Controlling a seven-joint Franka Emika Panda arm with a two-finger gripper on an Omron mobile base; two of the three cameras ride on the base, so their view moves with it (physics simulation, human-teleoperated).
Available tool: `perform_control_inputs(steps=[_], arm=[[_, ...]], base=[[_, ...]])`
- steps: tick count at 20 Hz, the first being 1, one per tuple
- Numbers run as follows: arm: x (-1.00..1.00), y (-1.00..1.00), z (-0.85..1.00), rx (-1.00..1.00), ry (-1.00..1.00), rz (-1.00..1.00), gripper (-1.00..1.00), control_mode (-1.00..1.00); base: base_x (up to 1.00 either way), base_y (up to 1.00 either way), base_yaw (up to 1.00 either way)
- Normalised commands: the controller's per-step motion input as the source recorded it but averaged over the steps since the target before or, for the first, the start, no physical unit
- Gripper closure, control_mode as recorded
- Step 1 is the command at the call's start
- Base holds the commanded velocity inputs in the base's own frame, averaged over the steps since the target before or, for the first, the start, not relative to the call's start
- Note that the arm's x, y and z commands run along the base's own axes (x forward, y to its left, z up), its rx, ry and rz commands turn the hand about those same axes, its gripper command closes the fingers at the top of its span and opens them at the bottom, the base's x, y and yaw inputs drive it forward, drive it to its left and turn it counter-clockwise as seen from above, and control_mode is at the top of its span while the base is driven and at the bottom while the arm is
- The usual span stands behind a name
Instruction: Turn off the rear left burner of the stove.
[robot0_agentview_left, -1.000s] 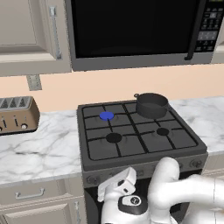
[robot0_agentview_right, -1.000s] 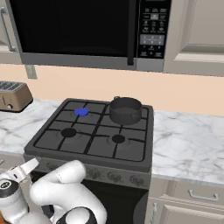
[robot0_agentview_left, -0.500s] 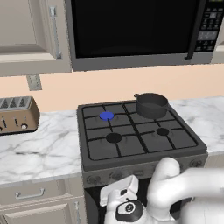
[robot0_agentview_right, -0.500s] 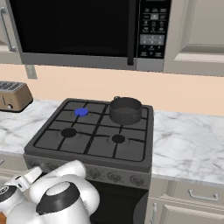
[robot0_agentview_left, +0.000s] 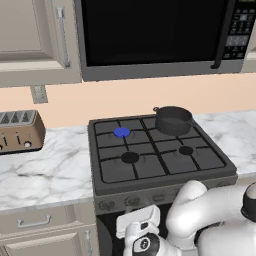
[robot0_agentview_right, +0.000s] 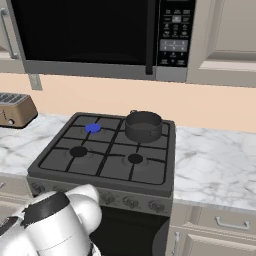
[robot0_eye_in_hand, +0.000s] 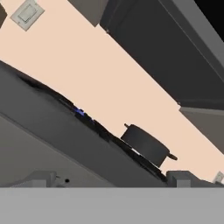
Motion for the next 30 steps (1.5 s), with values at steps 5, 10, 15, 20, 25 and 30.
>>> perform_control_inputs(steps=[5, 10, 15, 20, 25, 30], arm=[[0.10, -0.02, -0.13, 0.00, -0.01, 0.00, -1.00, -1.00], [0.06, 0.00, -0.06, 0.00, 0.00, 0.00, -1.00, -1.00], [0.00, -0.02, -0.08, 0.00, 0.00, 0.00, -1.00, -1.00], [0.09, -0.10, -0.05, 0.00, 0.00, 0.00, -1.00, -1.00], [0.19, -0.20, -0.05, 0.00, 0.00, 0.00, -1.00, -1.00], [0.12, -0.14, -0.14, 0.00, 0.00, 0.00, -1.00, -1.00]], base=[[0.00, 0.00, 0.00], [0.00, 0.00, 0.00], [0.00, 0.00, 0.00], [0.00, 0.00, 0.00], [0.00, 0.00, 0.00], [0.00, 0.00, 0.00]])
